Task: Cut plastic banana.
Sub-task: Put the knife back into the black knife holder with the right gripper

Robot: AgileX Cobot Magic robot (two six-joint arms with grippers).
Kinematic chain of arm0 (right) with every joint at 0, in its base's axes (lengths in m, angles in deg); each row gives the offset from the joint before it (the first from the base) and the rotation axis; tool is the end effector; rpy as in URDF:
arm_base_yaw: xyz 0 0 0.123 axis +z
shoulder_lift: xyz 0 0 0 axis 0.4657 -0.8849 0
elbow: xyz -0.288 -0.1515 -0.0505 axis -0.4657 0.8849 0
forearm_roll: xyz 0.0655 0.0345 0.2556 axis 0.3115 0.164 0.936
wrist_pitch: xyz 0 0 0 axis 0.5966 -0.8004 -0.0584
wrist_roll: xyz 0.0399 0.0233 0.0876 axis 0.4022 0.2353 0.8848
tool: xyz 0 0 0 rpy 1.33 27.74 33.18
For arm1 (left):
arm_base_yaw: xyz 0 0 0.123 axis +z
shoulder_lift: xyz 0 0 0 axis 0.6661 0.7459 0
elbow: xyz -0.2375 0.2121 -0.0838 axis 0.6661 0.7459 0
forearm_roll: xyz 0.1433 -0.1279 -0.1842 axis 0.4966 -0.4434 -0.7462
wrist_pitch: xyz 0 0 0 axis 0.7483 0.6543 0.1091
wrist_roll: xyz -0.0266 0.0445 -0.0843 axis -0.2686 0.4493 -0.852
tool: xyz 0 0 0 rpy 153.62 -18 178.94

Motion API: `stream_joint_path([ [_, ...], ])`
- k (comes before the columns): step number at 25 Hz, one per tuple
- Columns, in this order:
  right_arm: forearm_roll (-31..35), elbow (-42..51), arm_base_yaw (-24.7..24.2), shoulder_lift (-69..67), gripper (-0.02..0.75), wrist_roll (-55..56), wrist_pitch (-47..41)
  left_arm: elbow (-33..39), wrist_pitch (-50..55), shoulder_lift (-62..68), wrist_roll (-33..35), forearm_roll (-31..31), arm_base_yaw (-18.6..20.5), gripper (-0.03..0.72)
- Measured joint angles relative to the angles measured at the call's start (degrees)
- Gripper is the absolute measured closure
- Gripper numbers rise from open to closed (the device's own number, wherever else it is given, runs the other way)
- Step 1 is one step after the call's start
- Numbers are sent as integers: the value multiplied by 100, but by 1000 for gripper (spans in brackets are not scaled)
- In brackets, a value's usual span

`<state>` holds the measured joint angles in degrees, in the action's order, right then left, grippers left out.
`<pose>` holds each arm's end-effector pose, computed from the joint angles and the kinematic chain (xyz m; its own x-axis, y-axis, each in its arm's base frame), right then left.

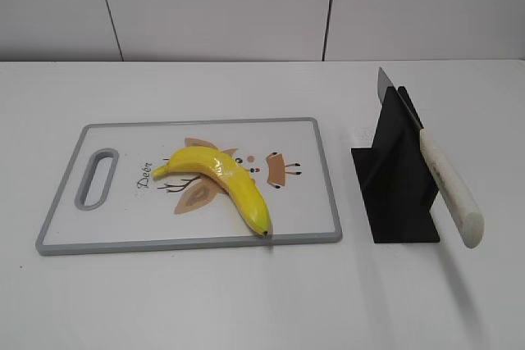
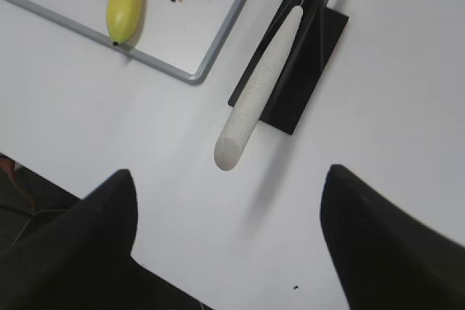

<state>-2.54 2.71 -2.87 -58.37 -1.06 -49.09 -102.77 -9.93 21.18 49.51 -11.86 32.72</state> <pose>0.0973 0.0563 0.3593 -0.6565 -0.3396 -0.6736 -0.5017 0.8634 0.0537 -0.0307 0.0012 0.2749 -0.4549 0.1888 -0.8703 0.2433 0.9664 0.0824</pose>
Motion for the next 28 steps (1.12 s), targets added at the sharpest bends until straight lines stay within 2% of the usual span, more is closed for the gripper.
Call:
stream_joint_path([
  [12, 1, 1666, 0, 2684, 147, -42, -311, 0, 0, 0, 0, 6, 0, 97],
  [20, 36, 1697, 0, 3912, 147, -28, -305, 0, 0, 0, 0, 12, 0, 98],
  [28, 287, 1697, -131, 4314, 147, -20, -305, 0, 0, 0, 0, 12, 0, 101],
])
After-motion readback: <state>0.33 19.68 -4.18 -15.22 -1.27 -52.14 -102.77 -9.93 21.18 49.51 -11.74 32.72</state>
